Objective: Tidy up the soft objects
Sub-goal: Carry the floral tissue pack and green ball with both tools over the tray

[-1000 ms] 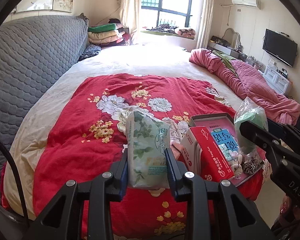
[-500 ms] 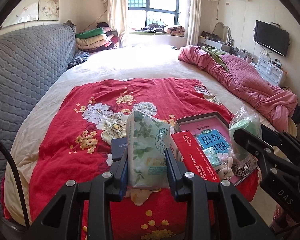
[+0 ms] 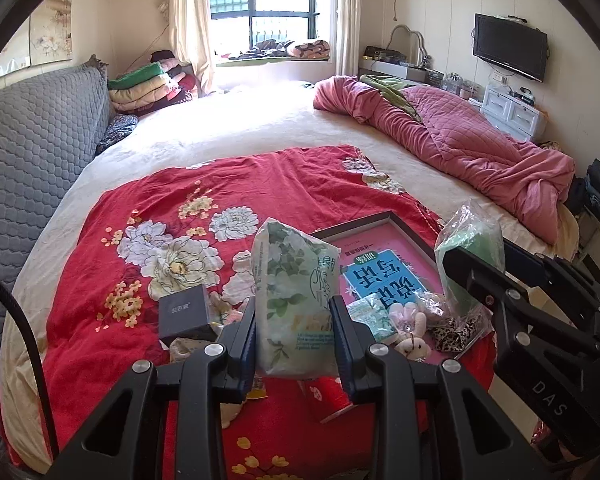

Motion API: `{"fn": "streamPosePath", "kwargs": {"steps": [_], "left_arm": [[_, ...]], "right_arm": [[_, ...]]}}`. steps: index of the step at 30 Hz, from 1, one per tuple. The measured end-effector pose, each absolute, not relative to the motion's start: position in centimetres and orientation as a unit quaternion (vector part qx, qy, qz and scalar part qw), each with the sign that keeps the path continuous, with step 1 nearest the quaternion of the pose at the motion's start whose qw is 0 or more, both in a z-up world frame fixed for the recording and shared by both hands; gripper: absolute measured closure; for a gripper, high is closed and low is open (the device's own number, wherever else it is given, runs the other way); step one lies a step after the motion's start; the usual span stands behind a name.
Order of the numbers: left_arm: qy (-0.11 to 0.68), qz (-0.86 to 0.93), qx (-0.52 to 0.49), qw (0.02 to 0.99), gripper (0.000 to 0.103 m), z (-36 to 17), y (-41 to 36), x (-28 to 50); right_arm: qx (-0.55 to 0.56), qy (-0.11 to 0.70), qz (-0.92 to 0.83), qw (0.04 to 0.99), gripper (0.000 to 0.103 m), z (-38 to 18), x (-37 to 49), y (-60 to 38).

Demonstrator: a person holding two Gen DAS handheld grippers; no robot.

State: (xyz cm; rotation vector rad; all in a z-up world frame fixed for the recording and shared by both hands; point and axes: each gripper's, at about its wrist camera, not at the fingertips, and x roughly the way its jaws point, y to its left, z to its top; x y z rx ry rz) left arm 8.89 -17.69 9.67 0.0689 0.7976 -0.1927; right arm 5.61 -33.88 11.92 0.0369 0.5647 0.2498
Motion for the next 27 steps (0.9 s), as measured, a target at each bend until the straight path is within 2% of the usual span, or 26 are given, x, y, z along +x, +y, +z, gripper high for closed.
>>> {"fn": "streamPosePath", "kwargs": {"steps": [12, 27], "left_arm": [[0.412, -0.139, 0.057, 0.899, 0.07, 7.6, -23.3, 10.6], [0.495, -0.183, 0.073, 0.846, 0.07, -0.6, -29.0, 14.7]], "right_arm": [[0.055, 0.281, 0.063, 0.956, 0.061, 11.1, 6.3, -40.6], [0.065, 0.351, 0.013, 0.934, 0.061, 4.8, 8.5, -45.6]]}}
